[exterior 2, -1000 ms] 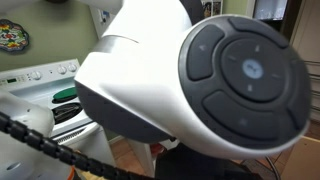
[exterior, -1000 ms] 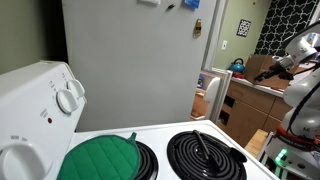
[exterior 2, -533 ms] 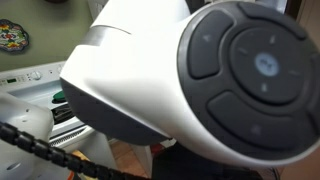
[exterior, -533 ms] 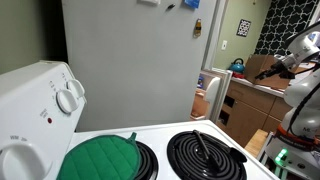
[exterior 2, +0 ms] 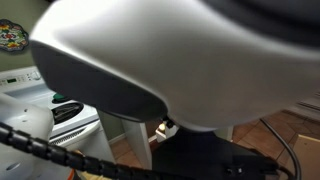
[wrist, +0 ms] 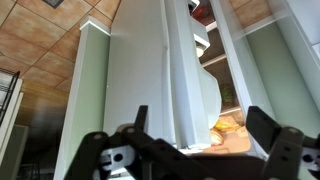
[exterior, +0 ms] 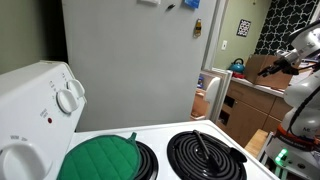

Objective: Open the bottom fridge door

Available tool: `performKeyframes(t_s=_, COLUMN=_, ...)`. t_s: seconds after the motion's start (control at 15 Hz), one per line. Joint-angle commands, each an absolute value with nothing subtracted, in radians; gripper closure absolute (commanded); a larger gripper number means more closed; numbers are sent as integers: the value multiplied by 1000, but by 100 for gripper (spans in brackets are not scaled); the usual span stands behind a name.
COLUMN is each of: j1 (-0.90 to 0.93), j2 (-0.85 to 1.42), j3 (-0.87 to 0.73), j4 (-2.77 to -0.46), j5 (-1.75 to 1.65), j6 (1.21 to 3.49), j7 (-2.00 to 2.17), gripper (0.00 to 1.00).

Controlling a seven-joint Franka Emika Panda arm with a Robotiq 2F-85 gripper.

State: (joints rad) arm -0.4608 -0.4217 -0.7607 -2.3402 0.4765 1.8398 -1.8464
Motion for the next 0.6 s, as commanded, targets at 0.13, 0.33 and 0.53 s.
performKeyframes(t_s=0.13, j1=-492, j2=-588, j3=-685, j4=-2312, j5=283, j6=1811, j7=-1778, gripper=0)
performKeyframes(t_s=0.33, j1=-452, j2=-585, j3=-707, j4=-2298, j5=294, j6=1815, j7=-1790, gripper=0)
performKeyframes(t_s=0.53, j1=-450, j2=-616, j3=-697, j4=-2303, j5=279, j6=1815, j7=-1788, gripper=0)
